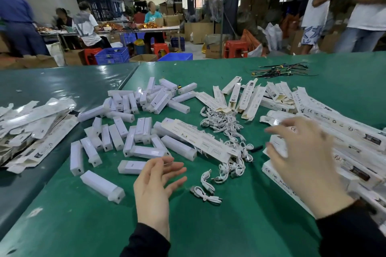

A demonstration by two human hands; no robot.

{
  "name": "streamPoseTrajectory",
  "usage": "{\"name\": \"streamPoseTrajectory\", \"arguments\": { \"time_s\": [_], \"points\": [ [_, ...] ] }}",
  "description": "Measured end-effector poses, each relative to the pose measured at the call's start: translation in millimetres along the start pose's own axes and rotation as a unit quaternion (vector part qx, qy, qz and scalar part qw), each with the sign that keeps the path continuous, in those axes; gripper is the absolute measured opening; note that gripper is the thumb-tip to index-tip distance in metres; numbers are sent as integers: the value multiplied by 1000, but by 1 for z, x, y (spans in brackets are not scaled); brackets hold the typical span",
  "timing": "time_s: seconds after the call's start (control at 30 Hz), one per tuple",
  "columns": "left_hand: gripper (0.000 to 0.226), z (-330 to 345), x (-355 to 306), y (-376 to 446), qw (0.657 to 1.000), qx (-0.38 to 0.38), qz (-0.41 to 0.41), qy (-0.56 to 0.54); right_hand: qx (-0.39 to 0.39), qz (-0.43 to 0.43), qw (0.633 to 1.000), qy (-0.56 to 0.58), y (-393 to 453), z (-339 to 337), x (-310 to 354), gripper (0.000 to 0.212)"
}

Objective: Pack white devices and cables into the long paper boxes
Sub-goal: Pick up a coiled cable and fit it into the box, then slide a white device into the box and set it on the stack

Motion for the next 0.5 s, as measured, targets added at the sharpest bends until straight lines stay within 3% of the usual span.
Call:
{"name": "streamPoseTrajectory", "arguments": {
  "time_s": [0.13,0.27,0.43,0.5],
  "points": [
    [29,-3,-2,1,1000,-17,5,-16,69,-89,988,102,-15,47,54,43],
    [29,-1,-3,-2,1000,-10,4,-17,132,-81,983,100,-13,92,68,62],
    [28,1,-2,-6,1000,-3,-10,-3,96,-92,990,43,2,104,77,32],
    [28,0,-3,-5,1000,-6,-17,-5,87,-93,991,50,6,101,77,29]
  ]
}}
Point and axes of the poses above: each hand's wrist, its own y-axis towards the middle knuckle, its own z-axis out of the palm, x = y × z, the point moved 8 cm from there along y, towards the middle knuckle, and after that the axes turned 10 degrees about -x, right-handed, at the moved point
